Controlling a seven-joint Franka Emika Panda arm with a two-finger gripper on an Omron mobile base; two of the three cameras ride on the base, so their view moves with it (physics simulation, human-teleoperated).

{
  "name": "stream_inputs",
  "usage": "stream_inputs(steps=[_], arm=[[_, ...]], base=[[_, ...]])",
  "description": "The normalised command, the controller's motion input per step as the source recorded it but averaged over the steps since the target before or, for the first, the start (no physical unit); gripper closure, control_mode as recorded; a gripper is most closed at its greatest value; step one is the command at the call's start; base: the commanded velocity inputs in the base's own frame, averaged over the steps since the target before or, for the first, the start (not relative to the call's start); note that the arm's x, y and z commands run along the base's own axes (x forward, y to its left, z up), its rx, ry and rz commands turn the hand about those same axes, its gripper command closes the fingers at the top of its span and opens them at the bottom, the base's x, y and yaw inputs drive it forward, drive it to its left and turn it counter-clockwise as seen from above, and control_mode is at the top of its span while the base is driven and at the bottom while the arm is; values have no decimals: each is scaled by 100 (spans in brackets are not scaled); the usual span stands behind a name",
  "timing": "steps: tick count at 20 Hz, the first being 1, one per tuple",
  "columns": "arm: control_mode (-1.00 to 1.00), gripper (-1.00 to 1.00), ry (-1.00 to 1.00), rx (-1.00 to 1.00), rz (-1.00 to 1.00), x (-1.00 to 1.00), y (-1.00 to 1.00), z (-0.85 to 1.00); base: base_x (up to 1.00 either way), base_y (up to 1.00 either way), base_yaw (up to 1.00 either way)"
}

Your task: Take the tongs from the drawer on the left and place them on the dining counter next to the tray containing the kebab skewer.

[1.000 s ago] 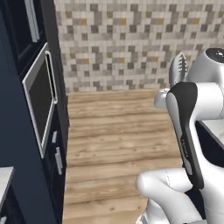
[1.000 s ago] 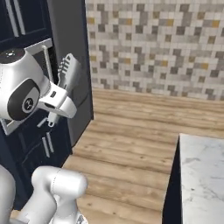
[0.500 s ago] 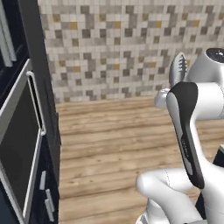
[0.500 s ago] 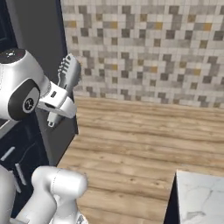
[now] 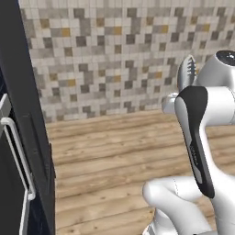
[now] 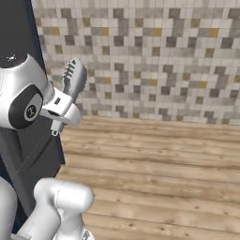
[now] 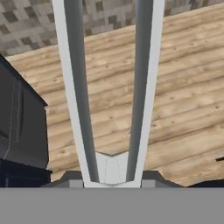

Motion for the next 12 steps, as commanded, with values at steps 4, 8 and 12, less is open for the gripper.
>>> stream_inputs(steps=[4,8,12], arm=[[100,100,0,0,0,0,0,0],[100,100,0,0,0,0,0,0],[100,100,0,0,0,0,0,0]], base=[[100,0,-20],[100,0,-23],[59,0,-48]])
